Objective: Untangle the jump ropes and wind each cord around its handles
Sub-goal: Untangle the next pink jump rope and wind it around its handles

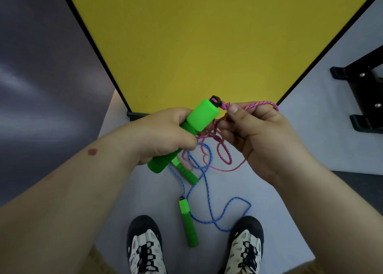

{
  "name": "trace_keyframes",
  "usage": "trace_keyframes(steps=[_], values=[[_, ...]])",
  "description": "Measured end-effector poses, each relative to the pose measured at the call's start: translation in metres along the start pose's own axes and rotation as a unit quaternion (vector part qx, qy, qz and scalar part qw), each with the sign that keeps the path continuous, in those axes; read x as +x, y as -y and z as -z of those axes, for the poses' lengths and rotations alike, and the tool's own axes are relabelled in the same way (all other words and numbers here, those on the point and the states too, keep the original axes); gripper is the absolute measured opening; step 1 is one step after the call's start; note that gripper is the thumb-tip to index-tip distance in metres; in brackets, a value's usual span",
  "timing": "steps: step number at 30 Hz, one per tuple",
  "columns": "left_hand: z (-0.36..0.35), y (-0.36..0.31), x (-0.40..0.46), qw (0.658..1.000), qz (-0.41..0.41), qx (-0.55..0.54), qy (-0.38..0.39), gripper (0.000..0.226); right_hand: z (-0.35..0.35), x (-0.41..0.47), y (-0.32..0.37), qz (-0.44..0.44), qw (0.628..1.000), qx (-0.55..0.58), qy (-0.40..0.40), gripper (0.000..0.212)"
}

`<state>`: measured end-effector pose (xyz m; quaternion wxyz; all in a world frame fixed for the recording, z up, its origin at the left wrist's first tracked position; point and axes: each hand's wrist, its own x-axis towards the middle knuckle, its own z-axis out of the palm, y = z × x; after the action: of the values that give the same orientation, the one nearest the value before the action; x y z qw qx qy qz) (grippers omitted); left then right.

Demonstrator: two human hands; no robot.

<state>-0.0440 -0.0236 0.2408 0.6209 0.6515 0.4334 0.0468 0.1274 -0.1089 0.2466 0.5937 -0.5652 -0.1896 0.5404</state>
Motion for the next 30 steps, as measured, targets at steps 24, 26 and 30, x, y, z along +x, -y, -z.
trace_keyframes(steps=[24, 26, 30], values=[[-0.002, -0.007, -0.007, 0.997, -0.068, -0.031, 0.018, 0.005, 0.002, 0.000, 0.005, 0.041, 0.998, 0.009, -0.043, 0.016], [-0.003, -0.007, -0.006, 0.996, -0.076, -0.047, 0.007, 0.004, 0.002, -0.001, 0.004, 0.019, 0.999, 0.026, -0.019, 0.015], [-0.004, -0.007, -0.005, 0.991, -0.098, -0.087, 0.014, 0.005, -0.002, -0.004, 0.001, -0.037, 0.996, 0.008, 0.084, 0.019]])
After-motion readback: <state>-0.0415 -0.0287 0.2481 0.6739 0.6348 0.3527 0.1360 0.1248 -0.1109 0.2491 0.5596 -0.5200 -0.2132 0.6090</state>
